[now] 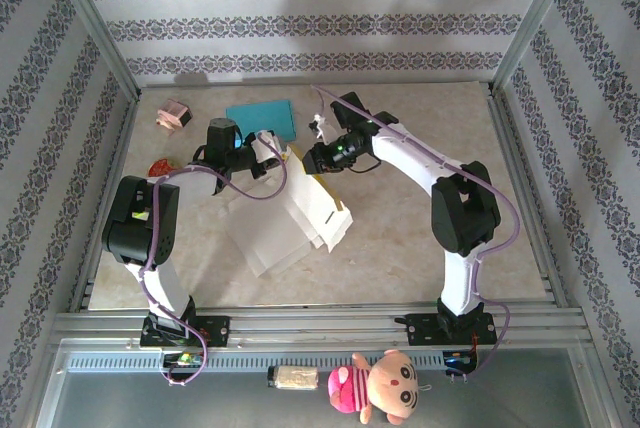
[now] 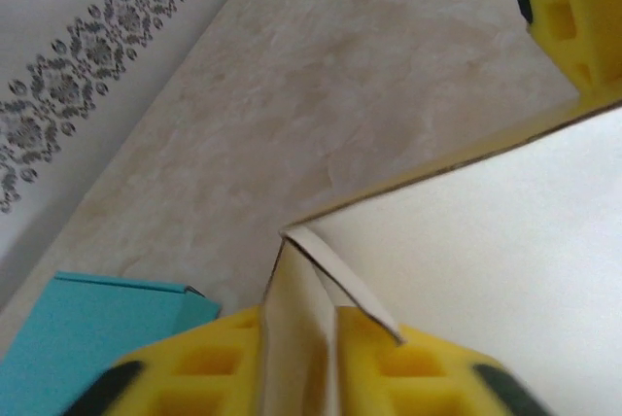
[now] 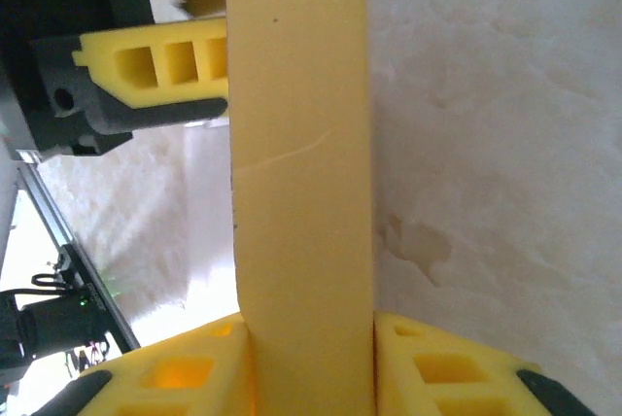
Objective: Fold the paper box
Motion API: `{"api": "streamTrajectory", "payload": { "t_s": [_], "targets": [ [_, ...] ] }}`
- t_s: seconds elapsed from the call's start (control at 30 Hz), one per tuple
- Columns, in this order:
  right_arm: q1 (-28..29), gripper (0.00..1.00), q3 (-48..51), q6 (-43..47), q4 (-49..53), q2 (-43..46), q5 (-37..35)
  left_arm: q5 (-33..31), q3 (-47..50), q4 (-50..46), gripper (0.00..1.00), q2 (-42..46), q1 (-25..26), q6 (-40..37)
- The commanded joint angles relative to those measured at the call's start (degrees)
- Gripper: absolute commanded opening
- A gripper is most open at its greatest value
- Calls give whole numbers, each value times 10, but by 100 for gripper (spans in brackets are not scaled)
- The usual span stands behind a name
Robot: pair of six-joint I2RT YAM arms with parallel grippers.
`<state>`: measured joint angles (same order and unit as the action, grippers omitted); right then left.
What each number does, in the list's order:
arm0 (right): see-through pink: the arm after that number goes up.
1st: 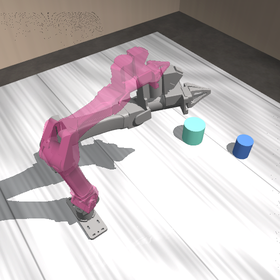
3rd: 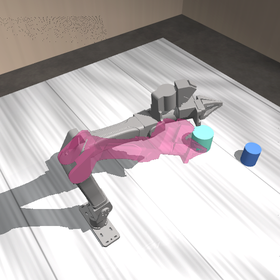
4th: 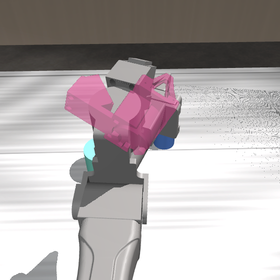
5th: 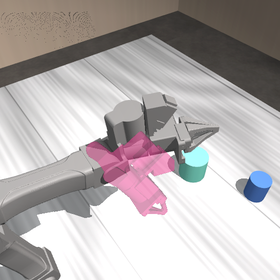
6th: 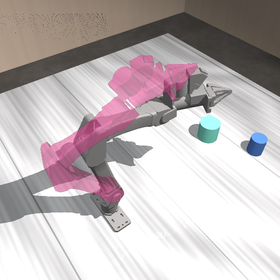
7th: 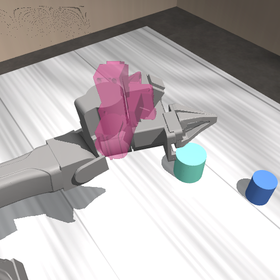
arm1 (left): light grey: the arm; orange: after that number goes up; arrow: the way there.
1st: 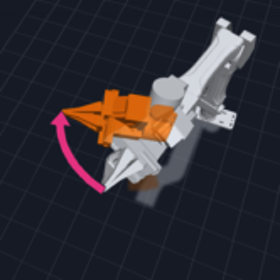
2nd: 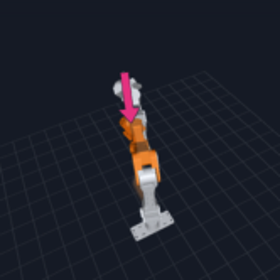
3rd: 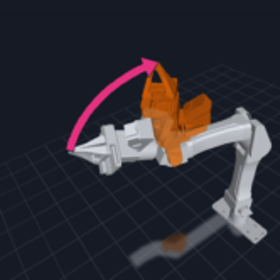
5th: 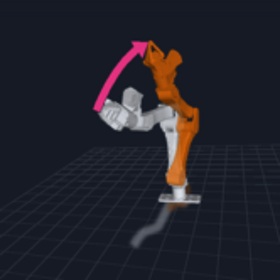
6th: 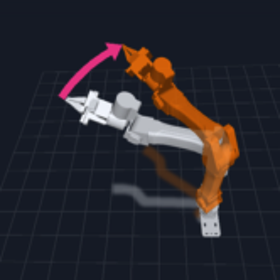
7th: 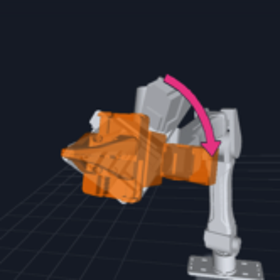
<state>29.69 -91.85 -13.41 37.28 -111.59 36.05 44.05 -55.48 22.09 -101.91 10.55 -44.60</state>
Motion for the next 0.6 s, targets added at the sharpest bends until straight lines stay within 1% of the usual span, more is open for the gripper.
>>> {"api": "streamTrajectory", "payload": {
  "t_s": [0.0, 0.23, 0.3, 0.4, 0.5, 0.57],
  "targets": [
    [15, 29, 4, 11, 8, 5, -38, 2, 19, 50, 31, 19, 6, 7],
    [42, 29, -8, 65, 33, 35, -181, -18, 59, 103, 53, 86, 5, 82],
    [52, 29, -15, 85, 41, 43, -227, -29, 76, 118, 55, 116, 3, 111],
    [67, 29, -22, 117, 51, 54, -298, -53, 100, 127, 55, 163, -4, 150],
    [80, 29, -30, 155, 62, 66, -376, -77, 106, 97, 55, 196, -14, 169],
    [89, 29, -32, 184, 65, 75, -432, -112, 99, 61, 55, 206, -16, 170]
  ]
}}
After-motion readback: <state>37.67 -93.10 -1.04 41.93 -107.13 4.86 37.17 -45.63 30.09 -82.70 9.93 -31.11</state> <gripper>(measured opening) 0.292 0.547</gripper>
